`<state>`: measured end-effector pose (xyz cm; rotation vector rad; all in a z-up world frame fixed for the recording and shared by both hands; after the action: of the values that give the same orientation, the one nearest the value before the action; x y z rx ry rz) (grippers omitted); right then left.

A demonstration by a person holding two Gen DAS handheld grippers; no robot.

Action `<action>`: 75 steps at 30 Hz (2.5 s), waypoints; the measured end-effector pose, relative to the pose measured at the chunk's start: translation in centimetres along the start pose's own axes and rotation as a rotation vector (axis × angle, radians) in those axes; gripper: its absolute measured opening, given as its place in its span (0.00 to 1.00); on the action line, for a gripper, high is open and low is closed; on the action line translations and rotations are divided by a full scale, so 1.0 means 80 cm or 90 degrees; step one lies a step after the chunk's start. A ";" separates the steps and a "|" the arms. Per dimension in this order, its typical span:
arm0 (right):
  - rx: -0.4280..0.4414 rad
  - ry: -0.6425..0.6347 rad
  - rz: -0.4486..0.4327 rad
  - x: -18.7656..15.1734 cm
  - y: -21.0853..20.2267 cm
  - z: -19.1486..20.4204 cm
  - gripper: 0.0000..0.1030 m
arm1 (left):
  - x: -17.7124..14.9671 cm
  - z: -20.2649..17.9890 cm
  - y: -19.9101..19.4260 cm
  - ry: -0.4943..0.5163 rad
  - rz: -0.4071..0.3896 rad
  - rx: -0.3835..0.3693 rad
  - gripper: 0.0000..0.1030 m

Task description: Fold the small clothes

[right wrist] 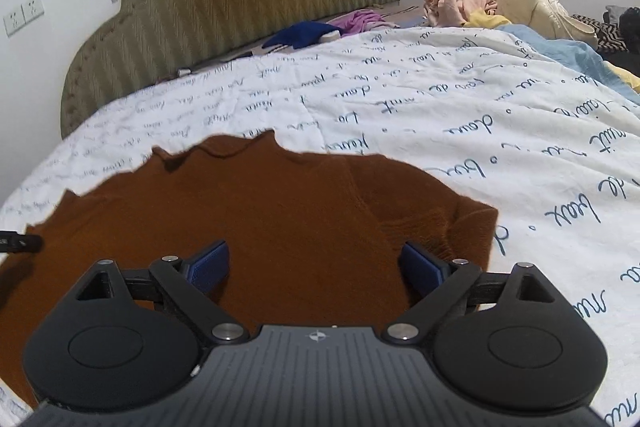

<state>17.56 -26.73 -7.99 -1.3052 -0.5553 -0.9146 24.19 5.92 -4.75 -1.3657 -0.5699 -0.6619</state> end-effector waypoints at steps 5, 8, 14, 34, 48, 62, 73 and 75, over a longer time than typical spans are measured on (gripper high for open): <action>-0.008 -0.021 -0.015 0.000 -0.020 0.013 0.89 | -0.015 0.013 -0.023 -0.018 -0.015 -0.006 0.61; 0.006 -0.063 -0.013 -0.007 -0.027 0.030 0.94 | -0.025 0.010 -0.031 -0.017 -0.017 -0.005 0.61; -0.010 -0.110 -0.001 -0.028 -0.018 0.036 0.99 | -0.038 -0.003 -0.033 -0.018 -0.011 -0.005 0.62; -0.008 -0.107 -0.017 -0.036 -0.017 0.033 1.00 | -0.071 0.006 -0.026 -0.081 -0.085 0.035 0.91; -0.003 -0.098 -0.019 -0.036 -0.018 0.031 1.00 | -0.077 0.021 -0.021 -0.145 -0.085 0.017 1.00; -0.012 -0.106 -0.040 -0.033 -0.025 0.032 1.00 | -0.079 0.022 -0.022 -0.152 -0.083 0.011 1.00; 0.007 -0.263 -0.120 -0.023 -0.088 0.132 1.00 | -0.036 0.091 -0.040 -0.176 -0.041 -0.055 1.00; 0.003 -0.313 -0.147 -0.025 -0.099 0.165 1.00 | -0.018 0.109 -0.038 -0.165 -0.035 -0.062 1.00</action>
<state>11.79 -13.47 -2.25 -1.4895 -1.1071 -0.7750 21.07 14.45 -2.61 -1.5440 -0.7935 -0.5664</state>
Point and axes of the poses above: each gripper's, at about its wrist camera, not at the fingertips, and y roughly the way its jaws point, z to its left, x to its top, the point moved 8 cm from there along y, roughly the way its jaws point, and after that the axes turned 1 degree about x, right-handed, at the moved point
